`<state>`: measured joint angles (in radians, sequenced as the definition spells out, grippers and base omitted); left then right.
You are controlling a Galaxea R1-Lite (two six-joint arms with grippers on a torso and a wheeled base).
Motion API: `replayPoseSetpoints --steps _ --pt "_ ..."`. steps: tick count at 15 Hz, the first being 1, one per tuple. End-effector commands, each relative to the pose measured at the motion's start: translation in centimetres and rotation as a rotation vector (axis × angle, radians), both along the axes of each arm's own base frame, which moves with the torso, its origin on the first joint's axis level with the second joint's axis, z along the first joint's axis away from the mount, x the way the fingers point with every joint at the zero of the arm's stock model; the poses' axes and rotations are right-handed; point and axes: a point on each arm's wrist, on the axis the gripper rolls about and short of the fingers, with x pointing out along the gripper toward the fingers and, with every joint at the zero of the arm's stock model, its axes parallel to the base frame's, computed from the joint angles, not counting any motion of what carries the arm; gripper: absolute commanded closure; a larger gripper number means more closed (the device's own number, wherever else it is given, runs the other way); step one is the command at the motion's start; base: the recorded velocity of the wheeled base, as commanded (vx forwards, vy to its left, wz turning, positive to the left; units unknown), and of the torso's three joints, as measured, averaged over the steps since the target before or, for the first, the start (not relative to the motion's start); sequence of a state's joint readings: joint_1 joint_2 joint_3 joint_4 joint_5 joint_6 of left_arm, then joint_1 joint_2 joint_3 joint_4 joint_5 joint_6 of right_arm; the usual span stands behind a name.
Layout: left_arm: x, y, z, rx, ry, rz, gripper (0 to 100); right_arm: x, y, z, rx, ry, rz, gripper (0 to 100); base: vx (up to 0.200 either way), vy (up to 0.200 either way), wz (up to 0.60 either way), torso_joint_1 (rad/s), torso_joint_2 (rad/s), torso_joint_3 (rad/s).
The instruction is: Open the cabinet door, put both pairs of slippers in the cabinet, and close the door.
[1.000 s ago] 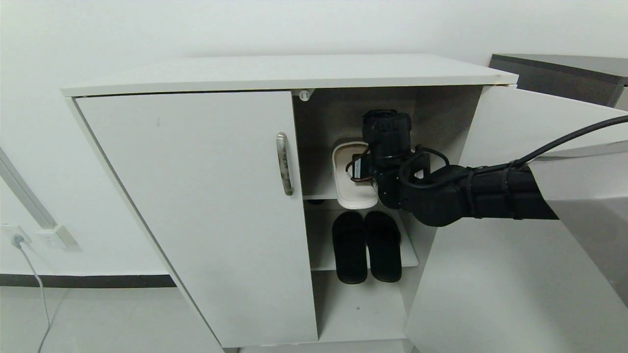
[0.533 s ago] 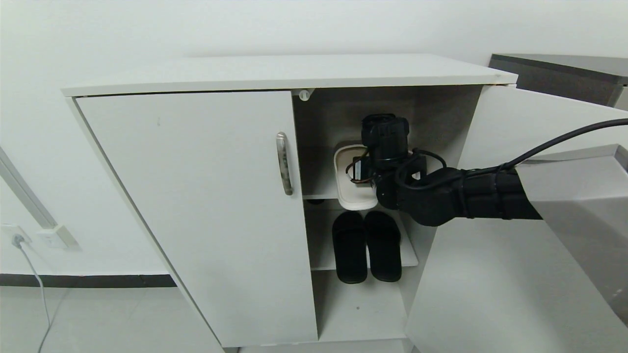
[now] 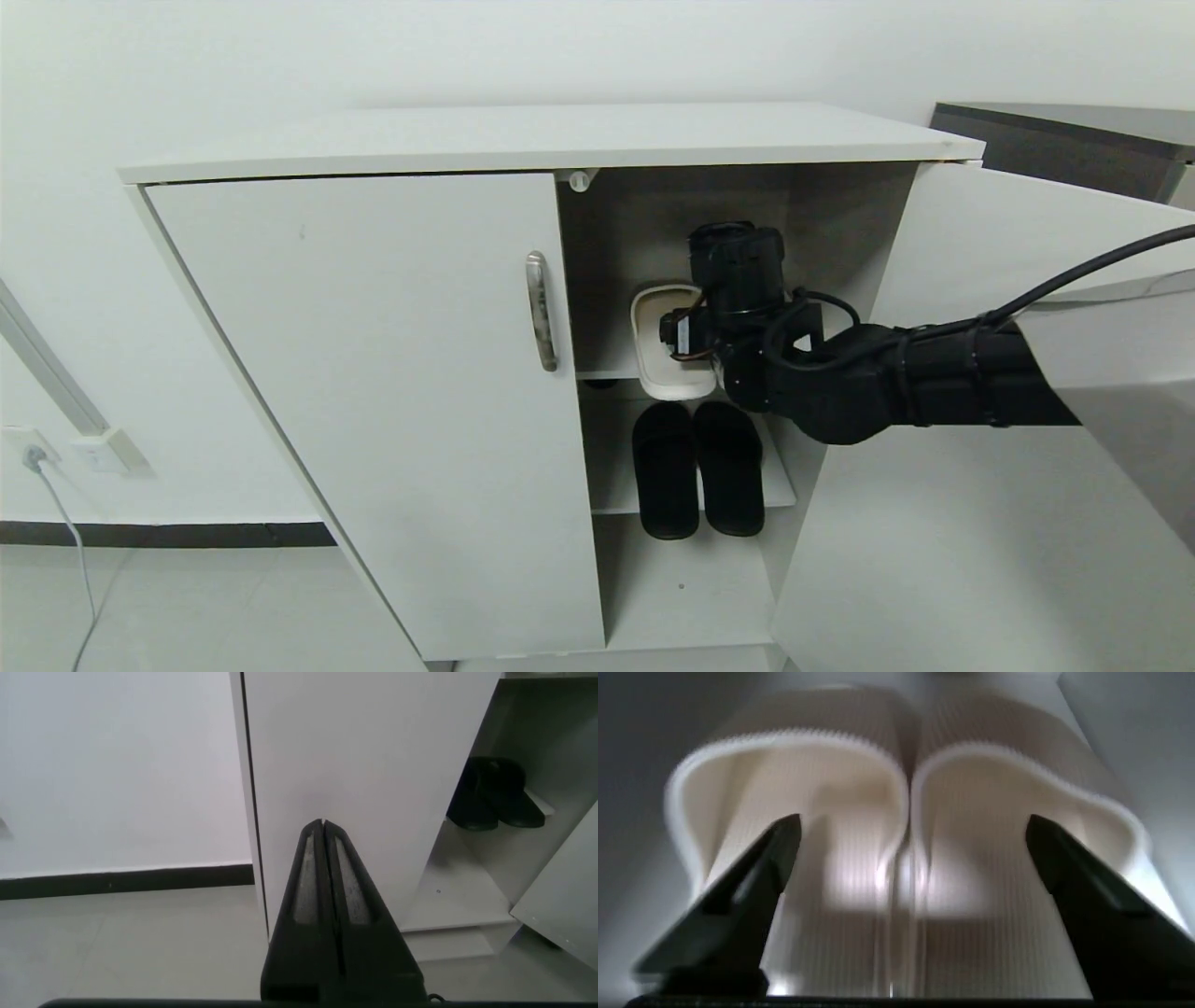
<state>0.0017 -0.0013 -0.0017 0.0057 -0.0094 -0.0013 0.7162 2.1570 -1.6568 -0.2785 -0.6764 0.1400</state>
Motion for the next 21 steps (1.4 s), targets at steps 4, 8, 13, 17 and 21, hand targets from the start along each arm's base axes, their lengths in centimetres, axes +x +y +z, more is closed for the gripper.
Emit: replayPoseSetpoints --steps 4,8,13,17,21 --pt "0.0 0.0 0.0 0.0 0.002 0.0 100 -8.1 -2.0 3.5 0.007 -0.009 0.081 0 0.0 0.0 0.0 0.0 0.0 0.0" --pt "0.0 0.0 0.0 -0.002 0.002 0.002 100 -12.1 -2.7 3.3 0.03 -0.02 0.175 0 0.0 0.0 0.0 0.0 0.0 0.0" --pt "0.0 0.0 0.0 -0.002 0.002 0.002 100 -14.7 -4.0 -0.4 0.071 -0.062 0.362 0 0.0 0.0 0.0 0.0 0.0 0.0" --pt "0.0 0.0 0.0 -0.002 0.002 0.0 100 -14.3 -3.4 -1.3 0.046 -0.049 0.368 100 0.0 0.0 0.0 0.0 0.0 0.0" --pt "0.0 0.0 0.0 -0.002 0.002 0.0 100 -14.1 -3.2 -1.7 0.036 -0.039 0.364 100 -0.05 0.0 0.0 0.001 0.0 -0.001"
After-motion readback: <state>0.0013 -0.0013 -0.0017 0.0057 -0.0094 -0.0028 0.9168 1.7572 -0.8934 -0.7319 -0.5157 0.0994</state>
